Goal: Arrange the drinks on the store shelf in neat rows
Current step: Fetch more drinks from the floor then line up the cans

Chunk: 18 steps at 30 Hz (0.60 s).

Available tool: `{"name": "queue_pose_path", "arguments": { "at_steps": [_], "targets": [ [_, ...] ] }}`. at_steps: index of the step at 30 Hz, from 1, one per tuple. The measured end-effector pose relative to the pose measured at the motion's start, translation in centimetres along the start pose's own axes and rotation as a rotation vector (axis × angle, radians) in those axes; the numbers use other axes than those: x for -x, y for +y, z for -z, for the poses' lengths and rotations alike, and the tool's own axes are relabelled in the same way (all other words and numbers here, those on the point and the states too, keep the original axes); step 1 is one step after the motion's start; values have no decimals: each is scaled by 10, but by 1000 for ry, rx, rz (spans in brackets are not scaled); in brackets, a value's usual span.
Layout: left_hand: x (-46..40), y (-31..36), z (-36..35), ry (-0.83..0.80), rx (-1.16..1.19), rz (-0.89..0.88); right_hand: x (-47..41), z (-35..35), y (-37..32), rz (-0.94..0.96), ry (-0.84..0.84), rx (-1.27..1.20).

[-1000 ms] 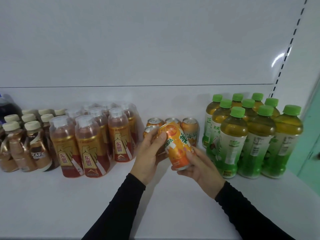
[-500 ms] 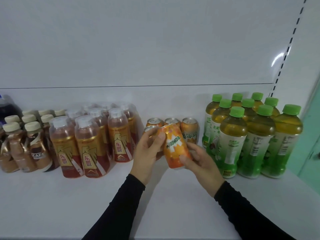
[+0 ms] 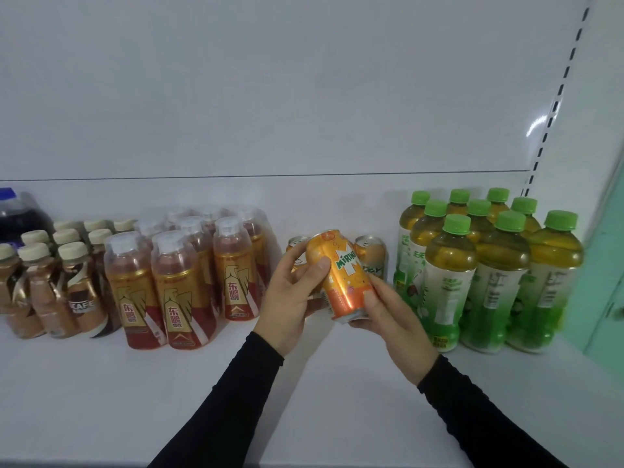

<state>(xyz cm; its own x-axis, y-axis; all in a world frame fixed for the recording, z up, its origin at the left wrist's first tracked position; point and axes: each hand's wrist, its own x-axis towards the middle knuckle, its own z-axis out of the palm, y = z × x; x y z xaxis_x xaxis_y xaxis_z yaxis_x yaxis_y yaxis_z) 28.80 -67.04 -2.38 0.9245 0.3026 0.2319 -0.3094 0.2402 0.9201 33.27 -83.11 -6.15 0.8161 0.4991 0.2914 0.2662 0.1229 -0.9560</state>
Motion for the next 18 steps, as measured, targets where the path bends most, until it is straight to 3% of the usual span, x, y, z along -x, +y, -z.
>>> {"name": "queue_pose_path", "arguments": {
  "at_steps": [3, 7, 13, 18],
  "targets": [
    [-4, 6, -5, 28, 32, 41, 1, 7, -7, 158, -18, 220],
    [-4, 12, -17, 4, 107, 167, 0, 12, -15, 369, 104, 496],
    [-3, 20, -36, 12, 148, 417, -1, 17, -24, 443, 205, 500],
    [-7, 14, -40, 65, 191, 478, 1, 20, -29, 450, 222, 474]
  ]
}}
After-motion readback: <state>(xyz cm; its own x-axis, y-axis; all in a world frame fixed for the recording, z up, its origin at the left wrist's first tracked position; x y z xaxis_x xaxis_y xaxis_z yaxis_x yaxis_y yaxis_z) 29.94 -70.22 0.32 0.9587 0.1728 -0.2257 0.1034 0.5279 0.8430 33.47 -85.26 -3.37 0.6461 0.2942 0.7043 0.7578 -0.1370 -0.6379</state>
